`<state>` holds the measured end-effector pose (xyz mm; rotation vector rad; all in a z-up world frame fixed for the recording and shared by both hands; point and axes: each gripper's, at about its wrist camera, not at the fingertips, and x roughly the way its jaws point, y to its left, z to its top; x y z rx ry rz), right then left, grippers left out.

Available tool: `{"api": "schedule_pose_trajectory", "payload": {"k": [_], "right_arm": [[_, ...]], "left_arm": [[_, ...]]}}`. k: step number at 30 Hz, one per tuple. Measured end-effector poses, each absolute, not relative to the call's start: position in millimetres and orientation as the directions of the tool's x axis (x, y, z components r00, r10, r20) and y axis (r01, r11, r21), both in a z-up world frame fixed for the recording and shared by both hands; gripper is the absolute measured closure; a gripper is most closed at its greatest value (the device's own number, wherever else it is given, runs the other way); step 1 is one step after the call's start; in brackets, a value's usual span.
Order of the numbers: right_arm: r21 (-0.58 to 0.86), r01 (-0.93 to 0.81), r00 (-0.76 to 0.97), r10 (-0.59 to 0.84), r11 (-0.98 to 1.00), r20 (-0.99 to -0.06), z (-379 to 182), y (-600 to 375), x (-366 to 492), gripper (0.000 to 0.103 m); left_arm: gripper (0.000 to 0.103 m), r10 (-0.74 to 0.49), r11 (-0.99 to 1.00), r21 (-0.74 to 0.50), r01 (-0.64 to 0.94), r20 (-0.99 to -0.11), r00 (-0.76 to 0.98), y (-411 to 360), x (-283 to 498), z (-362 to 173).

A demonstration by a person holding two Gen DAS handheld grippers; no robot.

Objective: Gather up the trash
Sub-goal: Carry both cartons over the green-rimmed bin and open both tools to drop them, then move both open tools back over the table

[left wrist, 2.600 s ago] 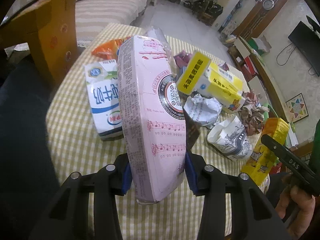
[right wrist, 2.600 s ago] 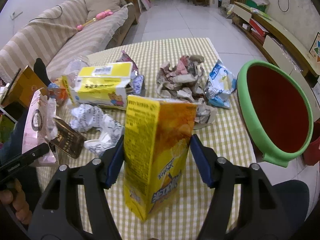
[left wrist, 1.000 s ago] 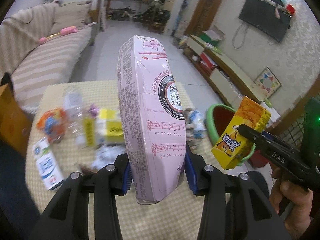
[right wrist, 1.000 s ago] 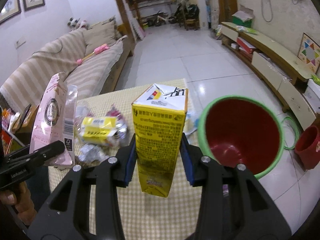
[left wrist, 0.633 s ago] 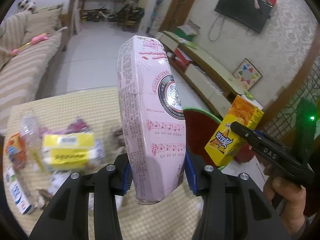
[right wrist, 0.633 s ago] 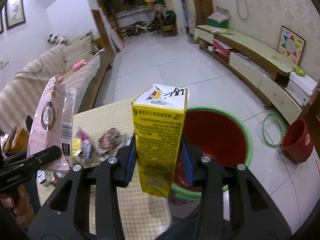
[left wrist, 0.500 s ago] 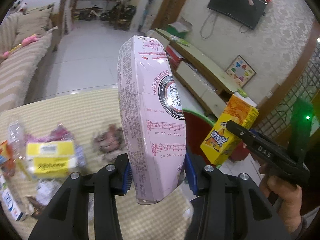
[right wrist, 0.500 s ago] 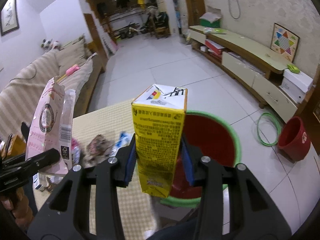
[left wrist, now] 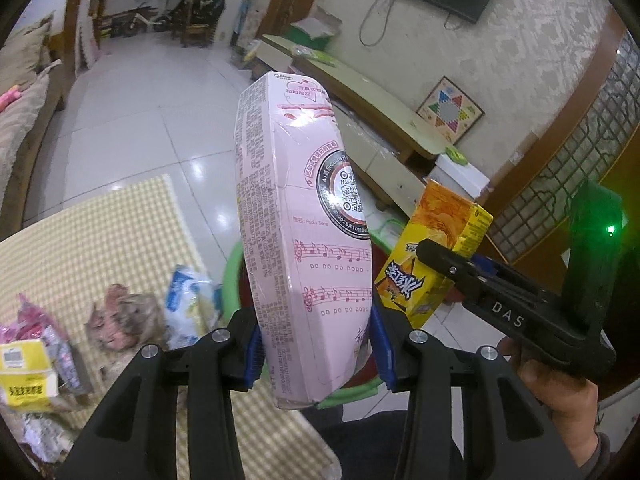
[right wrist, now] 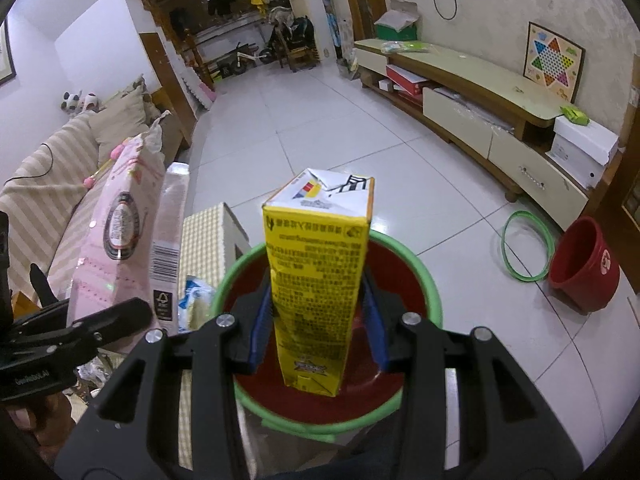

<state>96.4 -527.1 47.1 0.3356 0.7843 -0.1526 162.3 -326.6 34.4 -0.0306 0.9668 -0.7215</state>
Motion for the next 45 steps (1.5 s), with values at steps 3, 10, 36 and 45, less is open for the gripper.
{"api": "schedule_pose_trajectory", "payload": {"k": [3, 10, 36, 45], "right_arm": [[0.241, 0.262, 0.694, -0.009, 0.935, -0.720, 41.5, -528.9, 98.2, 0.064], [0.252, 0.261, 0.685, 0.005, 0.932, -0.729, 31.8, -530.2, 103.3, 0.064], [0.202, 0.266, 0.688, -0.039, 0.942, -0.724, 47.4, -492.3, 97.2, 0.005], [0.182, 0.179, 0.704, 0.003, 0.967, -0.710, 65.4, -423.6, 83.9, 0.005]], "left_arm": [[0.062, -0.569, 0.765, -0.332, 0.552, -0.751, 0.337, -339.0, 166.4, 26.9], [0.061, -0.558, 0.763, -0.328, 0.557, -0.768, 0.314, -358.5, 171.9, 17.0], [0.008, -0.497, 0.837, -0.300, 0.457, -0.765, 0.409, -278.3, 161.6, 21.0], [0.008, -0.456, 0.880, -0.292, 0.376, -0.740, 0.494, -199.4, 139.0, 45.2]]}}
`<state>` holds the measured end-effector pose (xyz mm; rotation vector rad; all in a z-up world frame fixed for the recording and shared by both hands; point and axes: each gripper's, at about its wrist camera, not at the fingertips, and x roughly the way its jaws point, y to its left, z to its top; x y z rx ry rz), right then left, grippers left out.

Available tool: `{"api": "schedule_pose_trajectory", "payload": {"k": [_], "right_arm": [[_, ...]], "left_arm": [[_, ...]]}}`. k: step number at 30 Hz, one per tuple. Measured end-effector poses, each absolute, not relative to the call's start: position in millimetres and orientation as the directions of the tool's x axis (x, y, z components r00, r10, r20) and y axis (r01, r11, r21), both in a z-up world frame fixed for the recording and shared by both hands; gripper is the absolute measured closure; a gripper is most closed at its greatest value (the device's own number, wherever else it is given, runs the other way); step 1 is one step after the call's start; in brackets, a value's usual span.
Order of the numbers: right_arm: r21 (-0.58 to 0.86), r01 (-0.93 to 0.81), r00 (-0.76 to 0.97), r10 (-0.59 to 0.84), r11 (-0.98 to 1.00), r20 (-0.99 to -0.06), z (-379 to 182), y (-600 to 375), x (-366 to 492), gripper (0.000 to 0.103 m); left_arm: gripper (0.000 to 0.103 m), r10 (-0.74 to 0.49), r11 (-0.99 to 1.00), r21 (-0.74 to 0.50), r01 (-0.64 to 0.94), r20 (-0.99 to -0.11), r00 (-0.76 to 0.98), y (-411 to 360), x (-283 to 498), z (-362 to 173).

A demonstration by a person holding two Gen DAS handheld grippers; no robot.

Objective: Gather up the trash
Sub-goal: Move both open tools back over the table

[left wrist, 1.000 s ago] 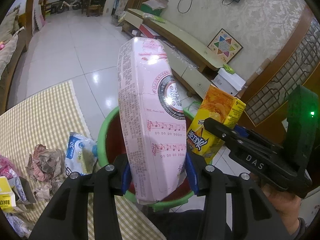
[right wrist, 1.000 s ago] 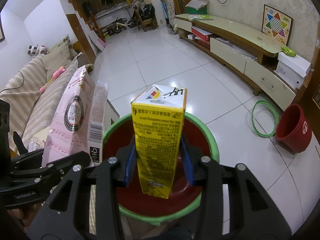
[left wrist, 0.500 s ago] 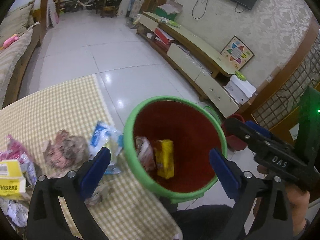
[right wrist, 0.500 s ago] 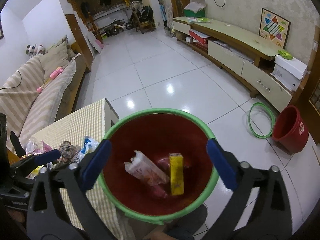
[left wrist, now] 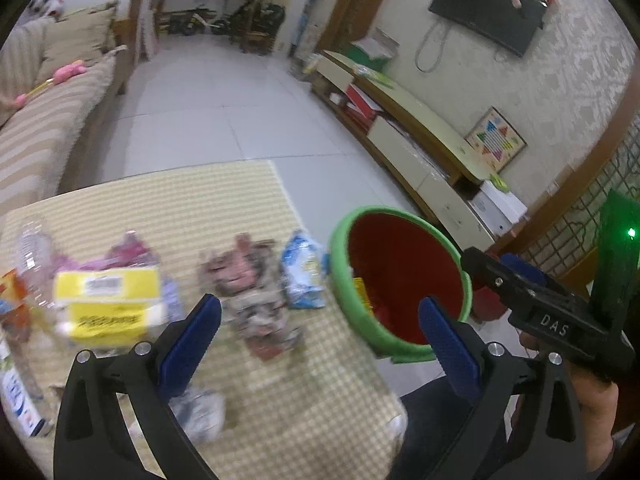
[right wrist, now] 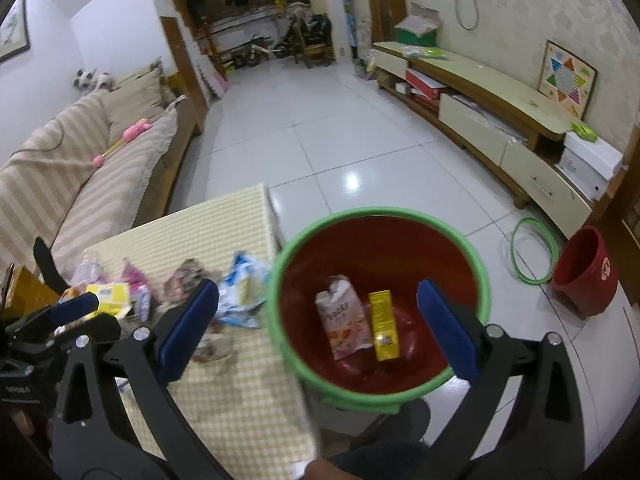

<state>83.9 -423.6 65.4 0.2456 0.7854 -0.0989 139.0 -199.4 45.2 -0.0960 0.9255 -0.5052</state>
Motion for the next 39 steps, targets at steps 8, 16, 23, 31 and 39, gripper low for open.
{"api": "schedule_pose_trajectory", "payload": {"k": [8, 16, 23, 31, 39], "right_arm": [[0.164, 0.044, 0.687, 0.089, 0.985, -0.721, 66.8, -341.0, 76.9, 0.005], [0.158, -0.072, 0.645, 0.166, 0.985, -0.746, 54.8, -270.5, 74.3, 0.005], [0.154, -0.150, 0.593, 0.213, 0.977, -0.776, 33.9, -229.6, 73.5, 0.005], [0.131, -0.194, 0.550, 0.219, 0.972, -0.806, 15.1, -212.7, 78.8, 0.005], [0.125, -0.213, 0.531, 0.222, 0.969, -0.818, 4.7, -209.3, 91.1, 0.005]], "left_arm": [[0.008, -0.379, 0.925, -0.277, 0.261, -0.741, 0.555, -116.1, 117.0, 50.6], [0.008, -0.271, 0.959, -0.263, 0.101, -0.766, 0.583, -19.9, 91.5, 36.2], [0.008, -0.198, 0.970, -0.241, 0.001, -0.794, 0.575, 30.8, 79.8, 18.3], [0.008, -0.151, 0.967, -0.238, -0.089, -0.820, 0.552, 58.0, 83.4, -1.2], [0.008, -0.110, 0.960, -0.225, -0.165, -0.850, 0.516, 71.2, 98.5, -16.7]]}}
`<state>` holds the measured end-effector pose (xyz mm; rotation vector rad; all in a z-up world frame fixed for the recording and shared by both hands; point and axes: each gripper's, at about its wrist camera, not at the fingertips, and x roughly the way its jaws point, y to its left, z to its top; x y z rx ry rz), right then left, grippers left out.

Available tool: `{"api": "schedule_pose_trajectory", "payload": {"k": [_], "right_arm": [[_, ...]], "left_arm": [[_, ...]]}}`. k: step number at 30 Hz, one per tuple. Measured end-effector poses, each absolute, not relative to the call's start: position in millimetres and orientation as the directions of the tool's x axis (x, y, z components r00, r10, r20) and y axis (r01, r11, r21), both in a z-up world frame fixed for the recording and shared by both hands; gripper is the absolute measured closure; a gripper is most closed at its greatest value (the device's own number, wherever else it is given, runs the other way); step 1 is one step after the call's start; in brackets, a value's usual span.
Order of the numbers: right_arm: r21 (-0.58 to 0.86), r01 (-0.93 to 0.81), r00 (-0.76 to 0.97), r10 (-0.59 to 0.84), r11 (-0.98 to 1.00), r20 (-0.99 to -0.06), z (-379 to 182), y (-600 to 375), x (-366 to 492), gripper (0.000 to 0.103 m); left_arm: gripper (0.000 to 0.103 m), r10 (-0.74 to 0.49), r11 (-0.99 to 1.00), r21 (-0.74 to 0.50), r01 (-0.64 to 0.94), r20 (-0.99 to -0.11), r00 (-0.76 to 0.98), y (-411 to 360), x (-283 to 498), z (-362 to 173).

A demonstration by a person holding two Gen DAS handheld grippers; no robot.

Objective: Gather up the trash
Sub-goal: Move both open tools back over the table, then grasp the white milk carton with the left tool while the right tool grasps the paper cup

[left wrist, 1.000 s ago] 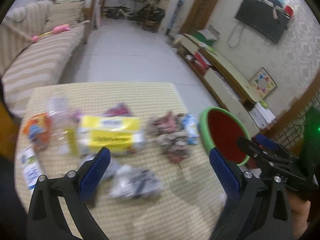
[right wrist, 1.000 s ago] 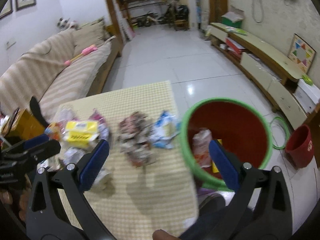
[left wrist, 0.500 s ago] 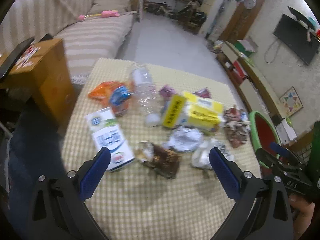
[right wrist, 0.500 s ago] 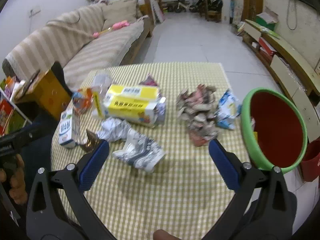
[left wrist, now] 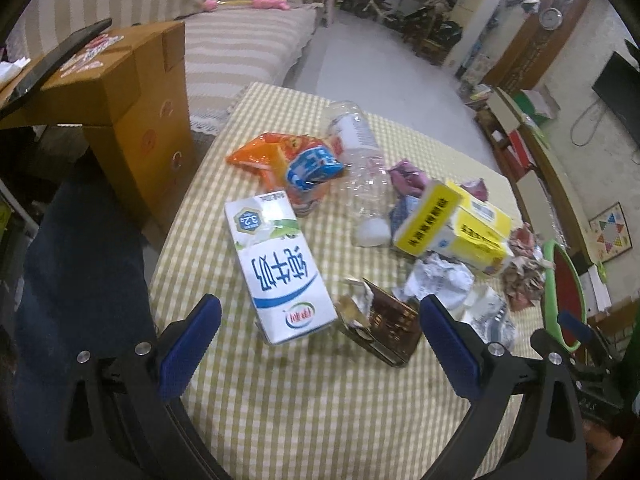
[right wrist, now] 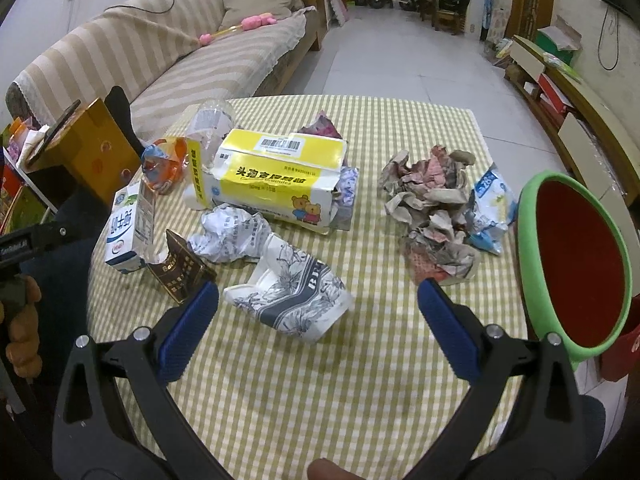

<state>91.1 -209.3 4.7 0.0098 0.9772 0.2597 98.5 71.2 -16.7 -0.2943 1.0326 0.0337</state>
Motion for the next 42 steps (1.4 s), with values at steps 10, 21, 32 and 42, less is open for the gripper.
{"api": "schedule_pose_trajectory", "payload": {"k": [10, 21, 32, 42], "right_arm": [[0.143, -0.243, 0.472, 0.245, 0.960, -0.847, -22.7, -203.9, 118.6, 0.007], [0.206, -0.323, 0.353, 0.319, 0.924, -0.880, -55.4, -191.9, 143.4, 0.038], [0.202, -0.377, 0.341, 0.338, 0.904, -0.877, -53.3, -186.4, 130.1, 0.064], [0.187, -0.400, 0.358, 0.341, 0.897, -0.870, -39.3, -184.0, 102.5, 0.091]], "left_arm": [[0.008, -0.073, 0.949, -0.202, -0.241, -0.887, 0.457, 78.6, 126.2, -41.8], [0.009, -0.048, 0.941, -0.179, -0.289, -0.912, 0.407, 86.4, 150.5, -68.6], [0.038, -0.036, 0.928, -0.172, -0.331, -0.924, 0.380, 96.0, 154.9, -88.1], [0.048, -0.065, 0.940, -0.193, -0.281, -0.910, 0.408, 87.1, 147.7, -71.7]]}}
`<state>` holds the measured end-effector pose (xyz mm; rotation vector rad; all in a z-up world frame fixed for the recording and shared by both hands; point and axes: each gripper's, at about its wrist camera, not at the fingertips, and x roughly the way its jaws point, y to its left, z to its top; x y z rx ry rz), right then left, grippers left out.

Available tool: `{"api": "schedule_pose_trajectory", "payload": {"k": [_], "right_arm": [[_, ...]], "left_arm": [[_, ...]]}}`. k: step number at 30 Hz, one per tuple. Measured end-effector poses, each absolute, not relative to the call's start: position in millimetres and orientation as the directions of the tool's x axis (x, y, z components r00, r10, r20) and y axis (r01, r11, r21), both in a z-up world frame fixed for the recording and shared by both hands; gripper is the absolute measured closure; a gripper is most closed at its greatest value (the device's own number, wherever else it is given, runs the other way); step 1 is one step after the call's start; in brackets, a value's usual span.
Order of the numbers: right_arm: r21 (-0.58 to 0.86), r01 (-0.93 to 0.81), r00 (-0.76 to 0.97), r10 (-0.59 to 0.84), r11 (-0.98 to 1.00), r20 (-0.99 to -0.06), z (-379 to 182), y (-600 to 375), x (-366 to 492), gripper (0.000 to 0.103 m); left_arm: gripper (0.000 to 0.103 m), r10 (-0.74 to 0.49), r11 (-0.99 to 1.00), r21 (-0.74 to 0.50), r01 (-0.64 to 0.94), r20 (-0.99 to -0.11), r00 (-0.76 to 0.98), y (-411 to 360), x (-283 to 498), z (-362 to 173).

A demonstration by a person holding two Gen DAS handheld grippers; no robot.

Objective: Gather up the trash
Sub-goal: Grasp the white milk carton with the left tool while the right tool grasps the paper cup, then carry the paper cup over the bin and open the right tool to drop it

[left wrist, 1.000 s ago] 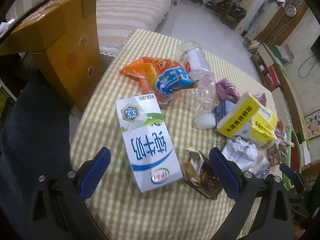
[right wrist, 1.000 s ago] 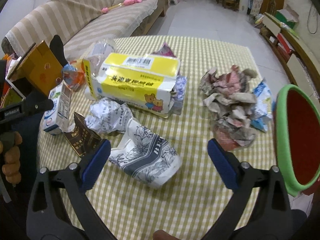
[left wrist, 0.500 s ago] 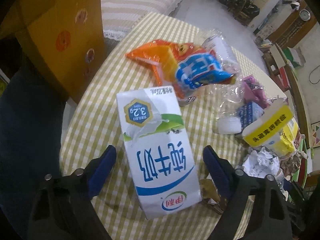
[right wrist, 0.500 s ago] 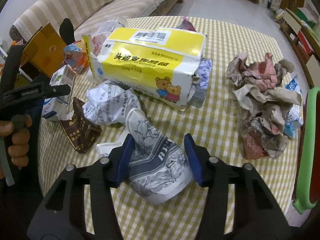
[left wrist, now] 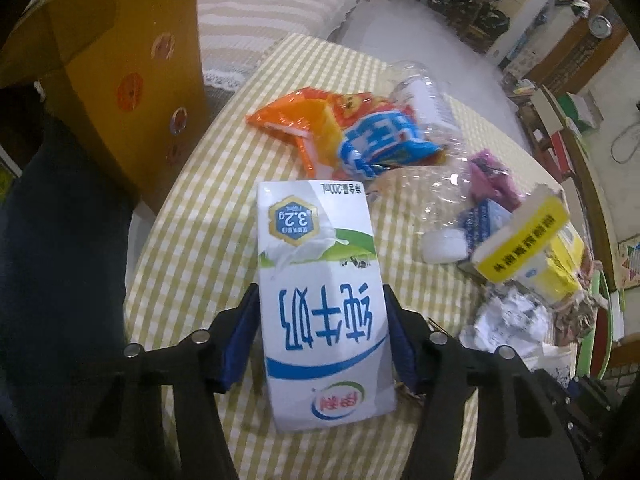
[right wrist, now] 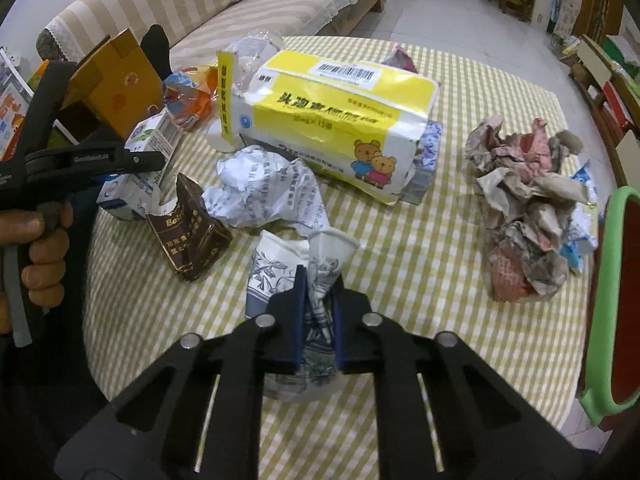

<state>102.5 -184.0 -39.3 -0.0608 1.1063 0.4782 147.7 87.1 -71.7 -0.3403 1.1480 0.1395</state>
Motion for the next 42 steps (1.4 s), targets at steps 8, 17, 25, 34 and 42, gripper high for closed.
{"api": "schedule_pose_trajectory", "payload": {"k": [8, 17, 25, 34, 42], "right_arm": [[0.198, -0.368, 0.400, 0.347, 0.908, -0.848, -15.2, -200.0, 86.5, 0.091], [0.204, -0.339, 0.475, 0.354, 0.918, -0.806, 20.4, -222.9, 60.9, 0.091], [0.202, -0.317, 0.515, 0.347, 0.927, -0.784, 36.6, -231.0, 53.8, 0.091], [0.206, -0.257, 0.562, 0.320, 0.944, -0.763, 47.8, -260.6, 53.8, 0.091], [0.211, -0.178, 0.601, 0.276, 0.961, -0.750, 52.5, -306.6, 55.0, 0.091]], "left_arm": [[0.048, -0.040, 0.962, -0.160, -0.219, -0.882, 0.470, 72.1, 127.0, -37.3], [0.048, -0.069, 0.972, -0.174, -0.157, -0.854, 0.516, 54.8, 100.7, -4.1], [0.048, -0.097, 0.979, -0.178, -0.101, -0.835, 0.542, 30.4, 88.2, 14.5], [0.048, -0.133, 0.985, -0.173, -0.023, -0.826, 0.548, -9.5, 90.0, 26.8], [0.048, -0.177, 0.983, -0.172, 0.060, -0.820, 0.544, -54.9, 97.9, 33.5]]}}
